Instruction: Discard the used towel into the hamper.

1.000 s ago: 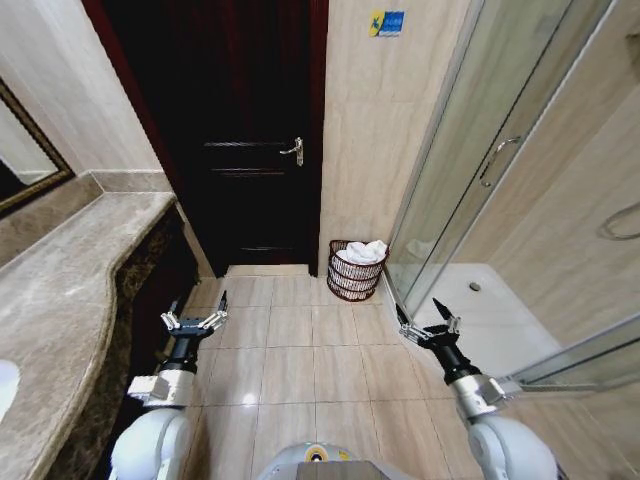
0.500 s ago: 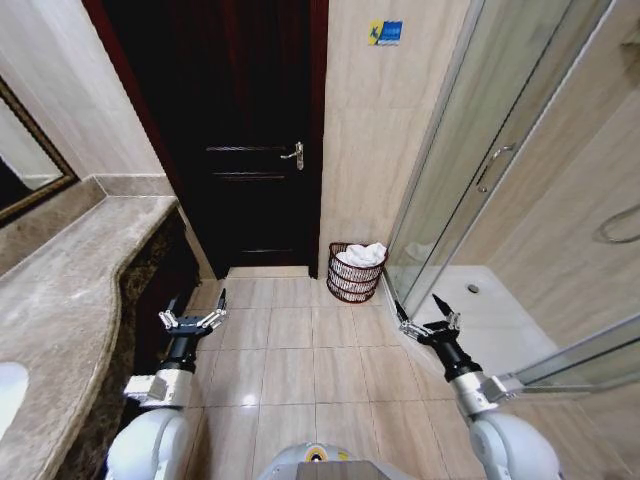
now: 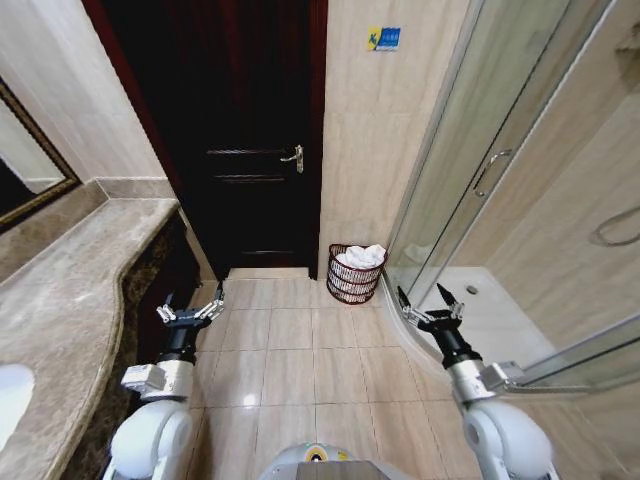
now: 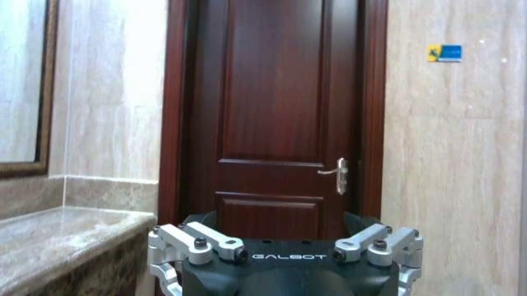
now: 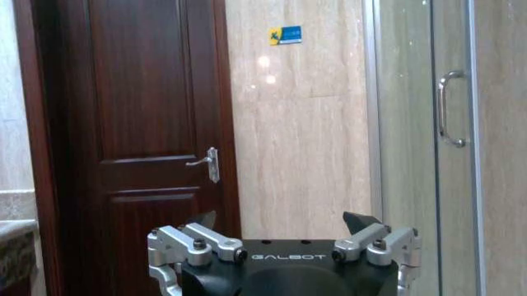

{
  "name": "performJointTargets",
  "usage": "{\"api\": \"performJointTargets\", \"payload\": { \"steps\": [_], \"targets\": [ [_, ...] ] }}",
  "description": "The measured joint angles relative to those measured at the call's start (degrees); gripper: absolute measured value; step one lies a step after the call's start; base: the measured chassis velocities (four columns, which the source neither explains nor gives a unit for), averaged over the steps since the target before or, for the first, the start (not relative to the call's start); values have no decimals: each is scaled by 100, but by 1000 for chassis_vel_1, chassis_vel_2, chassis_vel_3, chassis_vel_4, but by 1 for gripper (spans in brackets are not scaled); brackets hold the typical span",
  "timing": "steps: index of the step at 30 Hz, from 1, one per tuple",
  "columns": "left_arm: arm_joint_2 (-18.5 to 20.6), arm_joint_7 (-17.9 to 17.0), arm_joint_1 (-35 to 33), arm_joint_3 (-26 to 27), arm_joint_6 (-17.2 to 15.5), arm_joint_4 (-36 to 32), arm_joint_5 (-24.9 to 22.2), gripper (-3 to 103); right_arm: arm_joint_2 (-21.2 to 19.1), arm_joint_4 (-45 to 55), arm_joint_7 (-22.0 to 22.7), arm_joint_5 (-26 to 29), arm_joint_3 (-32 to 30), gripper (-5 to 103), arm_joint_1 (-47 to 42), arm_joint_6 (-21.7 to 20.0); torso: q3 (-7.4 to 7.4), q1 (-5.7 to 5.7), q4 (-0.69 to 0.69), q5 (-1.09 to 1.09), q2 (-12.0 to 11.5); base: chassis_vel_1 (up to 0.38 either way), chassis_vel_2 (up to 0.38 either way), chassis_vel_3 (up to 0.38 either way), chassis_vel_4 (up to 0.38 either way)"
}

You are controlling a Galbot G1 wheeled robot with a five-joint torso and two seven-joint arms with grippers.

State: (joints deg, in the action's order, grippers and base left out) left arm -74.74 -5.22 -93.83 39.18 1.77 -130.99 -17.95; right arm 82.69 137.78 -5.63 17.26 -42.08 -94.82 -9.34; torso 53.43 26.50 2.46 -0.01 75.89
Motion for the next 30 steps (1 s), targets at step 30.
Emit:
{"api": "performJointTargets", "payload": {
  "steps": [30],
  "targets": [
    [87,81,14,72,272,106,110,100,-177,52,-96,-80,-108,100,132,-51,-29,-26,0,1,-56,0,0,0,0]
  ]
}}
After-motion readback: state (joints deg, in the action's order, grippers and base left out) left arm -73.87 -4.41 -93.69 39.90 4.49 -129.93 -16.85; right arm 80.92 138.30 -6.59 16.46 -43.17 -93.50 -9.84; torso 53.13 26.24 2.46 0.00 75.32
